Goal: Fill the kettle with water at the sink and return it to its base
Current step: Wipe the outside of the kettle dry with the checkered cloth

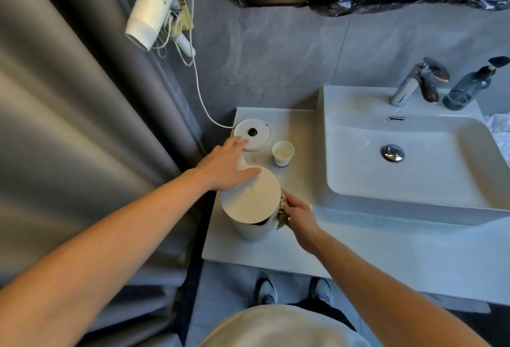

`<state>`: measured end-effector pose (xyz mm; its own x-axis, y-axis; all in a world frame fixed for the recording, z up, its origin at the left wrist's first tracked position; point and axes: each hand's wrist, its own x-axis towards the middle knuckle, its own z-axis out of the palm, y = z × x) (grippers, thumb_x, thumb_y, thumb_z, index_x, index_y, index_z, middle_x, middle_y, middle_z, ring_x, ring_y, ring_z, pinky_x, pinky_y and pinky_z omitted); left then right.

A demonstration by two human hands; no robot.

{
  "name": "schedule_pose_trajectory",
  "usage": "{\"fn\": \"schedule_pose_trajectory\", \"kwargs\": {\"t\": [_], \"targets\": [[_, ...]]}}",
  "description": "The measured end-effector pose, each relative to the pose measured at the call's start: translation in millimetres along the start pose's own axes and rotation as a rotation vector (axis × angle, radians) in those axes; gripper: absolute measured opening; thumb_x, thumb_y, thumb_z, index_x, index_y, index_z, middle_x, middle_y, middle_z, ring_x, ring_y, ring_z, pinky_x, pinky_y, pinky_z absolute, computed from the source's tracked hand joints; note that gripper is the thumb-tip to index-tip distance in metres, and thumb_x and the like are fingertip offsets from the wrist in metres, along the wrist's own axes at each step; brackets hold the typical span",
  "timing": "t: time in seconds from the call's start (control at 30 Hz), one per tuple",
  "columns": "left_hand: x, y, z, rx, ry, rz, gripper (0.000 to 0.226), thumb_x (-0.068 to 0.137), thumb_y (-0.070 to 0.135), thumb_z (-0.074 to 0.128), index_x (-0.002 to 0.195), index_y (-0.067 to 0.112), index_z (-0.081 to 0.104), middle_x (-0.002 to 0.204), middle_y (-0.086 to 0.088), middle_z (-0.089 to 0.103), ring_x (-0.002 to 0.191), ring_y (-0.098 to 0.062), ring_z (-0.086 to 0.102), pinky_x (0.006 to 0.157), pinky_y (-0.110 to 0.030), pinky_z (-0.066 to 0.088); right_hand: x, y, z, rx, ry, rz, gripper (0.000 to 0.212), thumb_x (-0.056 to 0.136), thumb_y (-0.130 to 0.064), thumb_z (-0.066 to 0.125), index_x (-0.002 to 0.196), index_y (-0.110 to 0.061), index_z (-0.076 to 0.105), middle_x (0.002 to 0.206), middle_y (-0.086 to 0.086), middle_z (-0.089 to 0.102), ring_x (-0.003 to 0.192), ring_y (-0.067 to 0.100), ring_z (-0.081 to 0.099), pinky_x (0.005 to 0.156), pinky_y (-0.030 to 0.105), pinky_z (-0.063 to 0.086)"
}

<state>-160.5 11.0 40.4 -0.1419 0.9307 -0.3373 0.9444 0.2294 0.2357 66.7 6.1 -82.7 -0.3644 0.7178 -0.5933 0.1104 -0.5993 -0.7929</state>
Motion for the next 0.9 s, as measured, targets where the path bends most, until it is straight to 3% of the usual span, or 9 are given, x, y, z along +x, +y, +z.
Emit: {"fn": "schedule_pose_trajectory", "kwargs": {"t": [0.1, 0.23, 0.37, 0.5, 0.6, 0.63, 0.73, 0.83, 0.9], "targets": [[-6.3, -22.9, -3.1, 0.100, 0.022, 0.340, 0.066, 0.090, 0.065, 0.051, 0.149, 0.035, 0.043, 0.154, 0.016, 0.039, 0.146, -0.010, 0.025, 0.117, -0.039, 0.031, -17.2, 34.7, 7.4, 0.027, 0.024, 0.045, 0.050, 0.107, -0.009, 0.044, 0.150, -0.033, 0.051, 0.140, -0.003, 0.064, 0.129, 0.021, 0.058, 0.113, 0.048, 0.047], [7.1, -25.1, 3.7, 0.242, 0.096, 0.433, 0.056, 0.092, 0.067, 0.044, 0.132, 0.031, 0.057, 0.134, 0.012, 0.056, 0.133, -0.010, 0.038, 0.102, -0.034, 0.041, -28.6, 64.7, 18.6, 0.059, -0.003, 0.088, 0.054, 0.103, -0.012, 0.052, 0.149, -0.040, 0.049, 0.140, -0.003, 0.063, 0.125, 0.027, 0.063, 0.106, 0.048, 0.054], [23.9, -26.9, 17.2, 0.333, 0.183, 0.448, 0.056, 0.090, 0.073, 0.035, 0.113, 0.029, 0.061, 0.116, 0.010, 0.057, 0.113, -0.013, 0.044, 0.091, -0.035, 0.042, -24.9, 53.3, 21.3, 0.104, 0.012, 0.043, 0.050, 0.100, -0.008, 0.052, 0.140, -0.036, 0.060, 0.134, 0.001, 0.069, 0.122, 0.029, 0.065, 0.094, 0.040, 0.061], [28.1, -25.8, 23.1, 0.278, 0.195, 0.312, 0.054, 0.088, 0.075, 0.034, 0.100, 0.028, 0.059, 0.110, 0.009, 0.058, 0.111, -0.015, 0.041, 0.092, -0.039, 0.041, -13.2, 27.3, 13.1, 0.084, 0.067, -0.001, 0.048, 0.099, -0.018, 0.059, 0.145, -0.031, 0.057, 0.141, -0.002, 0.065, 0.128, 0.023, 0.060, 0.107, 0.047, 0.052], [22.8, -25.8, 29.3, 0.244, 0.232, 0.151, 0.058, 0.088, 0.076, 0.029, 0.095, 0.026, 0.059, 0.107, 0.004, 0.060, 0.109, -0.019, 0.041, 0.088, -0.042, 0.041, -4.9, 3.8, 3.5, 0.116, 0.160, -0.067, 0.053, 0.102, -0.015, 0.063, 0.152, -0.014, 0.047, 0.142, 0.004, 0.062, 0.122, 0.021, 0.062, 0.082, 0.023, 0.055], [19.7, -23.9, 32.4, 0.241, 0.237, 0.084, 0.063, 0.089, 0.075, 0.027, 0.099, 0.024, 0.062, 0.109, 0.002, 0.060, 0.110, -0.021, 0.041, 0.088, -0.043, 0.042, -1.0, -3.2, 1.2, 0.118, 0.169, -0.089, 0.051, 0.101, -0.013, 0.064, 0.150, -0.013, 0.050, 0.137, 0.004, 0.065, 0.122, 0.022, 0.064, 0.081, 0.021, 0.054], [12.4, -13.8, 37.9, 0.204, 0.224, -0.105, 0.079, 0.089, 0.076, 0.019, 0.117, 0.017, 0.065, 0.117, -0.005, 0.058, 0.116, -0.028, 0.040, 0.091, -0.048, 0.044, 8.8, -11.0, -1.6, 0.068, 0.143, -0.117, 0.040, 0.097, -0.012, 0.067, 0.137, -0.020, 0.066, 0.120, -0.003, 0.075, 0.114, 0.019, 0.068, 0.099, 0.033, 0.054], [7.5, -7.8, 40.8, 0.136, 0.200, -0.243, 0.087, 0.088, 0.076, 0.014, 0.124, 0.013, 0.063, 0.121, -0.009, 0.058, 0.119, -0.031, 0.039, 0.092, -0.049, 0.045, 4.4, 5.4, 1.6, 0.047, 0.153, -0.079, 0.031, 0.101, -0.016, 0.061, 0.127, -0.027, 0.073, 0.104, 0.000, 0.077, 0.093, 0.016, 0.065, 0.102, 0.044, 0.054], [5.8, -6.4, 41.6, 0.128, 0.191, -0.284, 0.090, 0.087, 0.078, 0.013, 0.125, 0.013, 0.062, 0.122, -0.009, 0.060, 0.120, -0.032, 0.040, 0.093, -0.049, 0.044, -11.2, 23.7, 12.7, 0.076, 0.148, -0.034, 0.028, 0.104, -0.018, 0.057, 0.129, -0.021, 0.071, 0.100, 0.000, 0.077, 0.086, 0.017, 0.066, 0.095, 0.046, 0.058]]}}
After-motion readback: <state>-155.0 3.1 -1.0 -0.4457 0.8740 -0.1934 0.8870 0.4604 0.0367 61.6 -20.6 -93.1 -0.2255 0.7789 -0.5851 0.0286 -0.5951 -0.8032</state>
